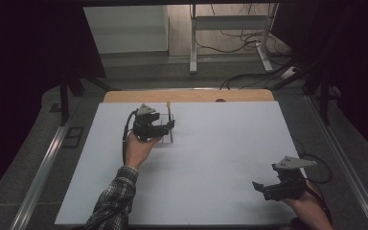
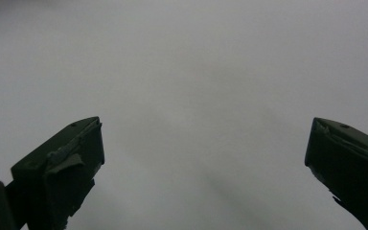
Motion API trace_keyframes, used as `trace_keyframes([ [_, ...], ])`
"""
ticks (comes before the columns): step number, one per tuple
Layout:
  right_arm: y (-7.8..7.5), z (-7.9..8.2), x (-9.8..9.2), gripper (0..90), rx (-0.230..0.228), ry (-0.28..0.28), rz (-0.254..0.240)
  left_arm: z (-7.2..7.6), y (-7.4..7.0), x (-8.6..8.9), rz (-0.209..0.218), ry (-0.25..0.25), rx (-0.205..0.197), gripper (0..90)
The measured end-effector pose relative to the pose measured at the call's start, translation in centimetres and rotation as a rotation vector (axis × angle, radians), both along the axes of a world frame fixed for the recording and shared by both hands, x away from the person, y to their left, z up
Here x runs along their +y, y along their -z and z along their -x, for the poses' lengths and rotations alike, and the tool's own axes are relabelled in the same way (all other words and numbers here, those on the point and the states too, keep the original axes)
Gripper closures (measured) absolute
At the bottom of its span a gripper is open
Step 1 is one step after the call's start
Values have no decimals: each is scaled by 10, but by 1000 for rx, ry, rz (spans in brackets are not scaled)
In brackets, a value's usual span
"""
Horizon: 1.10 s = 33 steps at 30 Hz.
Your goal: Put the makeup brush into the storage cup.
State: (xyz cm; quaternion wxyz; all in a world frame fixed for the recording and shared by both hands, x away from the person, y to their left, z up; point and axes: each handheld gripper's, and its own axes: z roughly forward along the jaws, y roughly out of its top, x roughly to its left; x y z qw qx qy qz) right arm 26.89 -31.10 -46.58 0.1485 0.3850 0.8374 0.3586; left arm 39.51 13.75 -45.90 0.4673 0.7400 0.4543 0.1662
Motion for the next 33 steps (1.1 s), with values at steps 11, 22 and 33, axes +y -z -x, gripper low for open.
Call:
trace_keyframes([
  [11,0,0,0,2,1,0,1,4,-2,0,3,5,11,143],
  [22,0,0,0,2,4,0,1,10,-4,1,1,15,22,83],
  [33,0,0,0,2,2,-1,4,17,-5,0,-25,46,21,38],
])
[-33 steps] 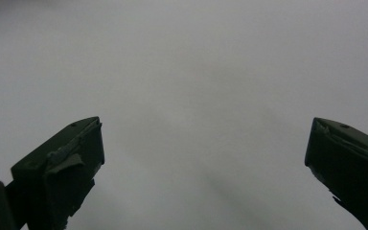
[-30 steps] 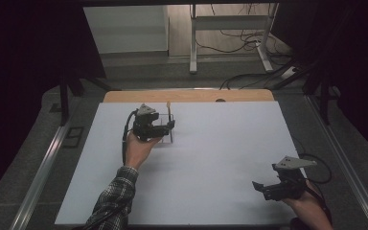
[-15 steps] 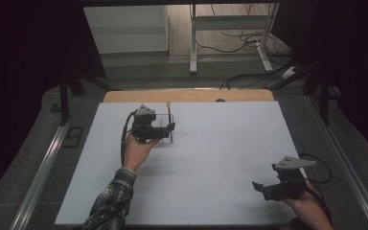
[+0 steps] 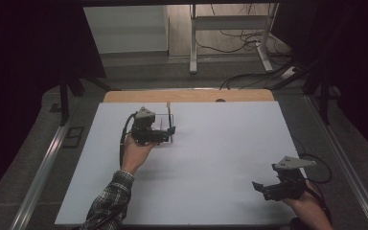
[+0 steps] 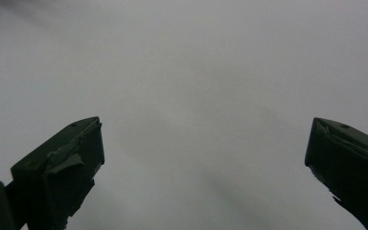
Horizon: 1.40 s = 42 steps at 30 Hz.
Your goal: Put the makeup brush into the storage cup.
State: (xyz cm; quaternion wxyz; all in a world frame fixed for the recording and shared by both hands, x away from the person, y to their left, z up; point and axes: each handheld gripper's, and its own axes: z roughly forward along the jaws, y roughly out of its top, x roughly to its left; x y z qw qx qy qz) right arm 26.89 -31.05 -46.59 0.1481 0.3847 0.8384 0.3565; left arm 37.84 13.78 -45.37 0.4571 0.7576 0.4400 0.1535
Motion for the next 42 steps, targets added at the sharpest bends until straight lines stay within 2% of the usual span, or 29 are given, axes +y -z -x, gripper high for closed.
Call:
trace_keyframes([
  [13,0,0,0,2,-1,2,1,7,-1,-1,-36,17,0,6],
  [25,0,0,0,2,2,6,-5,14,-3,-2,-60,35,-36,0],
  [33,0,0,0,2,2,5,-4,18,-2,-5,-109,69,-56,0],
  [35,0,0,0,1,2,5,-5,18,-1,-4,-104,74,-69,0],
  [42,0,0,0,2,1,4,-4,22,-3,-3,-100,83,-66,1],
])
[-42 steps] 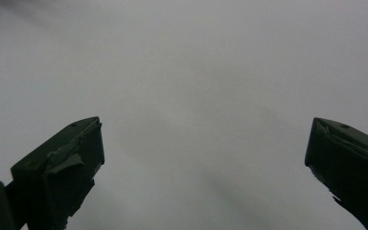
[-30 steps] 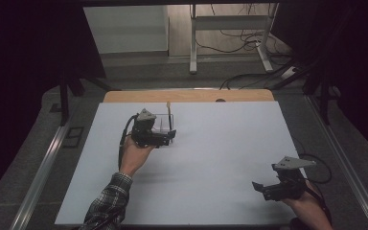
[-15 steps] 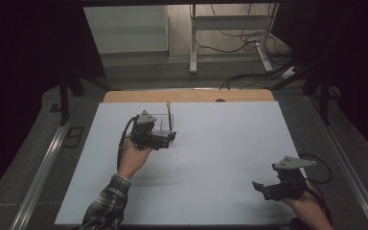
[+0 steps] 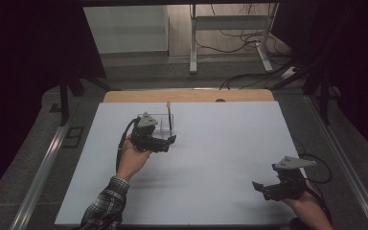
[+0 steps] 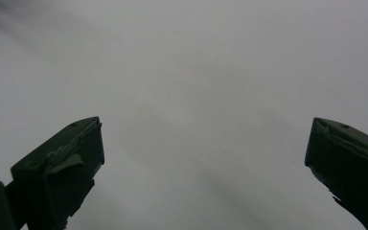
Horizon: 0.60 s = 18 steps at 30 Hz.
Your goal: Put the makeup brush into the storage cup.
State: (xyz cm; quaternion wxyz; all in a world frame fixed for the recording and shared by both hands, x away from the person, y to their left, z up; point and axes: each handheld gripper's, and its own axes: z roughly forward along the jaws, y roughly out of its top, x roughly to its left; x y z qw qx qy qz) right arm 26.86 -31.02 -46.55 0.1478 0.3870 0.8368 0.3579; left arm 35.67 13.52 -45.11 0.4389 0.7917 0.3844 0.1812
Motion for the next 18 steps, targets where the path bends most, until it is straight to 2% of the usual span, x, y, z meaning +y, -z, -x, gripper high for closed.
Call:
trace_keyframes([
  [12,0,0,0,2,-1,0,2,7,-1,5,37,4,13,20],
  [15,0,0,0,2,-2,0,3,9,-3,8,49,5,31,24],
  [18,0,0,0,2,-3,-1,4,12,-5,9,40,2,39,25],
])
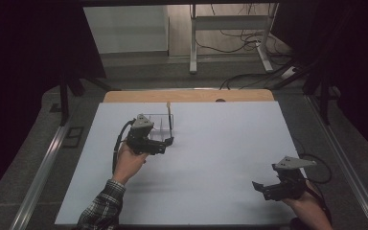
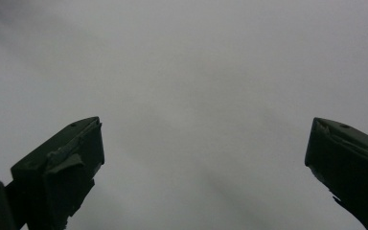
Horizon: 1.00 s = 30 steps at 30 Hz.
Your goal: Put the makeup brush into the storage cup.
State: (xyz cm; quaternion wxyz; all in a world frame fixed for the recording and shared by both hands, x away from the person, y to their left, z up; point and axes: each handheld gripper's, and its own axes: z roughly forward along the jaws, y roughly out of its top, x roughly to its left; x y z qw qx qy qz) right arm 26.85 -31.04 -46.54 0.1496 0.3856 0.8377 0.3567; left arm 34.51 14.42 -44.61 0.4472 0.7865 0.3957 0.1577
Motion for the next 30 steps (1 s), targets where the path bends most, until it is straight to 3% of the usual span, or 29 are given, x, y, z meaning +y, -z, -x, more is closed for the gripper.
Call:
trace_keyframes([
  [12,0,0,0,0,0,3,-2,7,-4,7,18,-5,9,14],
  [30,-1,0,-1,0,1,12,-26,20,-5,9,1,5,9,8],
])
